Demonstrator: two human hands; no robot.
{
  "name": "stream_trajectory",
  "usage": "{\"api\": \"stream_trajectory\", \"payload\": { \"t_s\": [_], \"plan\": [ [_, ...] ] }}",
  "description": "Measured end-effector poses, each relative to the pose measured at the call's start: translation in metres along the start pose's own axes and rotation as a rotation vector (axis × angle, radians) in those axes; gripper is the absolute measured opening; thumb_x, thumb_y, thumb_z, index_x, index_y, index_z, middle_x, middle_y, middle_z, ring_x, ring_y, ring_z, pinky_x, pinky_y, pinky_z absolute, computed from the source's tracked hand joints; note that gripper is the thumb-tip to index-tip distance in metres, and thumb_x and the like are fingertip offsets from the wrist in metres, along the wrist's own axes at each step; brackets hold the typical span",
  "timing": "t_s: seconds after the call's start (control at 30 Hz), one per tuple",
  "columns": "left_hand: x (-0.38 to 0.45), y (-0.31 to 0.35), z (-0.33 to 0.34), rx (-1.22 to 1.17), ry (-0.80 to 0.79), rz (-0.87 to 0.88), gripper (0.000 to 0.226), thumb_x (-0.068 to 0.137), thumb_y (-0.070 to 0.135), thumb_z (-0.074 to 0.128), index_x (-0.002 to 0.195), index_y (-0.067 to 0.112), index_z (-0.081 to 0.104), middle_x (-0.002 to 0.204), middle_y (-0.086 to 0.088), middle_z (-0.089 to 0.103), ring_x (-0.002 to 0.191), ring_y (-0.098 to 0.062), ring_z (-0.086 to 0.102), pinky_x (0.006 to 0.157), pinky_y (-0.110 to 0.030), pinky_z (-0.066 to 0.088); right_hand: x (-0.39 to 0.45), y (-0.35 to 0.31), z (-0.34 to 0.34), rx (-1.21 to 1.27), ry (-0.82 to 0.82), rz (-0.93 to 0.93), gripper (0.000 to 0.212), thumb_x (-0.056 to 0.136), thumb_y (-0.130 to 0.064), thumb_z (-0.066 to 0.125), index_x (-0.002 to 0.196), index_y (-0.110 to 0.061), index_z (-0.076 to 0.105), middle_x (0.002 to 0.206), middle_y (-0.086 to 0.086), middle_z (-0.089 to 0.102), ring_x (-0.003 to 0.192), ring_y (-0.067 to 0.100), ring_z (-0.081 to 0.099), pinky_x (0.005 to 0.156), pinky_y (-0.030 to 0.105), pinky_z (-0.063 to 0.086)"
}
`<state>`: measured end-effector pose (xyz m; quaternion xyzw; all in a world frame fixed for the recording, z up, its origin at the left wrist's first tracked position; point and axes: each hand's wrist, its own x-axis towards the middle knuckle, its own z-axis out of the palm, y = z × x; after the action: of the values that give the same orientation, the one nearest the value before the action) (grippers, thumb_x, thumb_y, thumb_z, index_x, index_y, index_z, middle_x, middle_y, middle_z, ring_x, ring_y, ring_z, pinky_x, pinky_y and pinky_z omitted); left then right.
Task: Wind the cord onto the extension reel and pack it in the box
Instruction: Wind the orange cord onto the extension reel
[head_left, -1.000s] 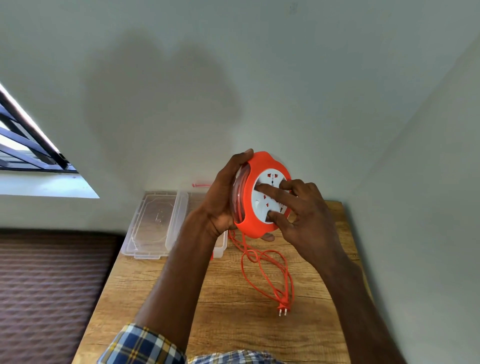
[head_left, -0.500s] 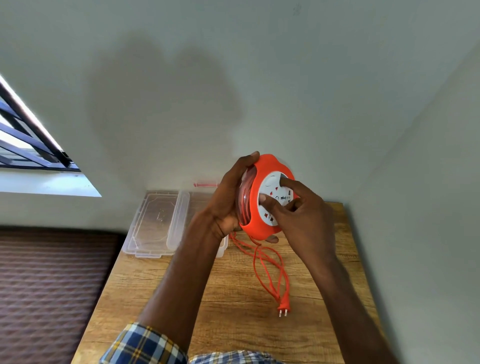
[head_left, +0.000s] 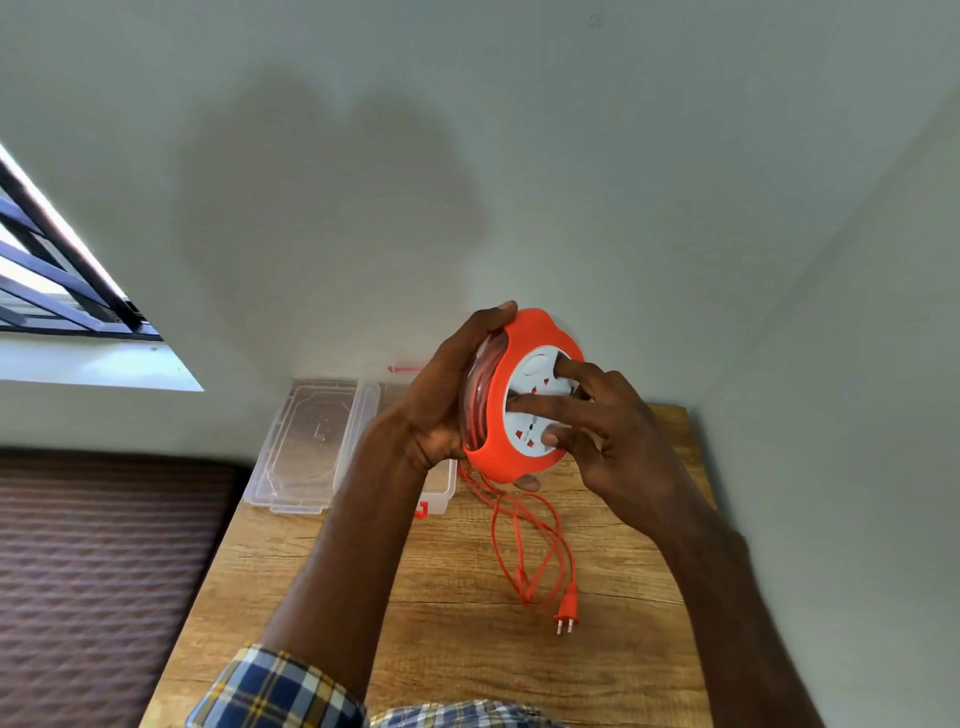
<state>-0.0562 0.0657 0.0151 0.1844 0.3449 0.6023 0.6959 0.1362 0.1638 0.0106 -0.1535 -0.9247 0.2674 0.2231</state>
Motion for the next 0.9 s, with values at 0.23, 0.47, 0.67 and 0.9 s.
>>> {"api": "stream_trajectory", "payload": {
  "t_s": [0.23, 0.47, 0.67, 0.9],
  "plan": [
    [-0.001, 0.001, 0.011, 0.015, 0.057, 0.019, 0.059, 0.099, 0.063, 0.053, 0.122, 0.015, 0.077, 0.116, -0.013, 0.075, 0.101, -0.030, 0.072, 0.095, -0.046, 0.058, 0.001, 0.003, 0.003, -0.144, 0.122, 0.008, 0.059, 0.087, -0.007, 0.078, 0.131, -0.044, 0.068, 0.140, -0.005, 0.063, 0.111, 0.014, 0.051, 0.081, 0.023, 0.046],
    [0.001, 0.001, 0.017, 0.004, 0.048, 0.078, 0.059, 0.100, 0.061, 0.054, 0.128, 0.012, 0.071, 0.119, -0.016, 0.072, 0.107, -0.035, 0.068, 0.099, -0.050, 0.054, 0.000, -0.018, 0.018, 0.128, 0.330, 0.271, 0.058, 0.076, -0.057, 0.078, 0.130, -0.061, 0.058, 0.108, -0.027, 0.071, 0.093, 0.001, 0.065, 0.070, 0.022, 0.058],
    [0.003, -0.002, 0.014, -0.050, 0.051, 0.082, 0.063, 0.100, 0.065, 0.051, 0.131, 0.013, 0.071, 0.125, -0.016, 0.072, 0.111, -0.035, 0.069, 0.103, -0.053, 0.053, 0.011, -0.033, 0.033, 0.395, 0.507, 0.500, 0.060, 0.075, -0.065, 0.079, 0.129, -0.041, 0.069, 0.110, -0.011, 0.079, 0.085, -0.009, 0.071, 0.065, 0.016, 0.060],
    [0.002, -0.001, 0.008, -0.058, 0.075, 0.096, 0.064, 0.099, 0.067, 0.052, 0.134, 0.016, 0.070, 0.130, -0.015, 0.069, 0.112, -0.034, 0.068, 0.102, -0.052, 0.053, 0.005, -0.023, 0.015, -0.130, 0.391, 0.240, 0.035, 0.094, -0.044, 0.070, 0.128, -0.037, 0.070, 0.111, -0.005, 0.071, 0.102, 0.016, 0.061, 0.068, 0.013, 0.039]
  ]
}}
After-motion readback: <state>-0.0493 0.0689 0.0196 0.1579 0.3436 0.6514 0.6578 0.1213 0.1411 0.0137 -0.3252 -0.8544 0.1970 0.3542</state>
